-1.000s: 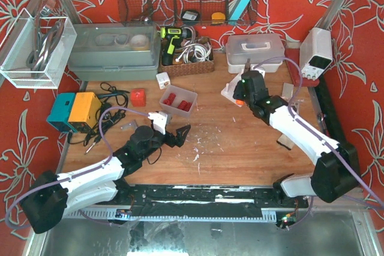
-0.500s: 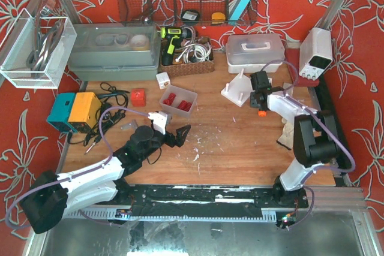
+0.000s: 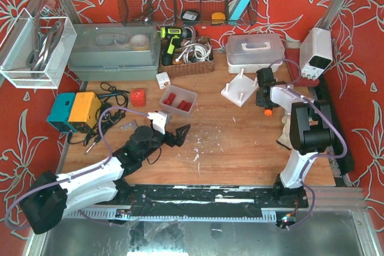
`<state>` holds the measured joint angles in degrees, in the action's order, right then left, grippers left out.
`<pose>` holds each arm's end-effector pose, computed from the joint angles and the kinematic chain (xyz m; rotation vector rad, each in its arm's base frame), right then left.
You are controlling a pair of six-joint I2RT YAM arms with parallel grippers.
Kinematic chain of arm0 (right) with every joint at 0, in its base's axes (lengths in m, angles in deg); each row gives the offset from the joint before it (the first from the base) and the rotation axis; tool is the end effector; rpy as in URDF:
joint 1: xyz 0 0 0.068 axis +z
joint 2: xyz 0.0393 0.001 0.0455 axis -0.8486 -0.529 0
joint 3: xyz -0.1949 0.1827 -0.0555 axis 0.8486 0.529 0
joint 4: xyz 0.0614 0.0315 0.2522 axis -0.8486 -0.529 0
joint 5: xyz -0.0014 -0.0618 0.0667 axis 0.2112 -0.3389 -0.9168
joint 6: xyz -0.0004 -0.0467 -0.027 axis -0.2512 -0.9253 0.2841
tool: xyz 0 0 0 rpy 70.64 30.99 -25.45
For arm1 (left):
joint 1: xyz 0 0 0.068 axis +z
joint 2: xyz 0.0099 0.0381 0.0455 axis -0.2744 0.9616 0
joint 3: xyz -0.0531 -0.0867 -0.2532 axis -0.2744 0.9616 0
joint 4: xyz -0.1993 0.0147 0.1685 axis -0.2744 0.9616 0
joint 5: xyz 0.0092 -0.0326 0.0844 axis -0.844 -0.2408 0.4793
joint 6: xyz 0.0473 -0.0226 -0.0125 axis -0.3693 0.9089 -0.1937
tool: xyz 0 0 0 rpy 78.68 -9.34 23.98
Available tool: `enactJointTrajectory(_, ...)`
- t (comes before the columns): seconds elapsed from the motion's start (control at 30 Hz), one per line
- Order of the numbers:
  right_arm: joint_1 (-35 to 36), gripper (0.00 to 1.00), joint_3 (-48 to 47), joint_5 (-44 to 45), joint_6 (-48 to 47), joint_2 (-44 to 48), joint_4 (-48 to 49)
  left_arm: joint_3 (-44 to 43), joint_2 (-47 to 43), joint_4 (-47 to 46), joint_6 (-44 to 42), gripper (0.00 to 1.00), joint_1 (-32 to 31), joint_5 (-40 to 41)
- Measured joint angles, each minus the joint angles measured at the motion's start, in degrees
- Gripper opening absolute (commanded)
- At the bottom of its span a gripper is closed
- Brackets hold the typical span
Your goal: Install the large spring
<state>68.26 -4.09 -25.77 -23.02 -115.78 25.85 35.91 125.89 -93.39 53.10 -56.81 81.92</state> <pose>0.3608 0.0532 0.1761 0.2698 2.5727 -0.2647 0.1518 -0.1275 0.2077 0.3376 1.7032 -0.6481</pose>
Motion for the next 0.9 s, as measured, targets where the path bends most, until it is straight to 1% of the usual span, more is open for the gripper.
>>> enactJointTrajectory(0.13,-0.17,0.51,-2.45,0.20,0.00,-1.46,-0.55,0.00,-0.24,0.00,0.00,0.99,0.00,0.22)
enactJointTrajectory(0.37,-0.17,0.57,-2.82,0.79,0.66,-1.51,-2.58,0.00,-0.63,0.02,-0.04,0.99,0.00,0.87)
enactJointTrajectory(0.43,-0.17,0.61,-2.82,0.48,1.31,-0.79,-3.63,0.00,-0.90,0.20,-0.04,0.99,0.00,1.60)
enactJointTrajectory(0.5,-0.09,0.68,-2.78,-0.76,2.03,1.16,-4.81,0.00,-1.18,0.76,-0.02,0.99,0.00,2.40)
enactJointTrajectory(0.6,0.22,0.79,-2.08,-3.65,3.48,7.89,-5.68,0.00,-1.81,1.62,0.07,0.99,0.00,4.20)
enactJointTrajectory(0.67,0.63,0.89,-0.52,-6.49,4.59,14.12,-5.27,0.00,-2.43,2.10,0.52,0.99,0.00,5.75)
enactJointTrajectory(0.73,1.36,0.96,1.97,-10.10,5.77,20.81,-4.22,-0.07,-2.97,3.26,1.64,0.99,0.00,7.52)
enactJointTrajectory(0.77,1.84,0.98,3.41,-11.47,6.38,23.80,-3.52,-0.35,-3.17,4.55,2.34,0.99,0.00,8.37)
enactJointTrajectory(0.83,3.45,0.99,6.60,-14.73,7.50,29.05,-2.29,-1.55,-3.23,7.41,3.82,0.99,0.00,9.46)
enactJointTrajectory(0.9,6.03,0.99,9.60,-16.50,8.57,32.89,-0.87,-3.13,-3.23,9.66,5.46,0.96,0.00,10.08)
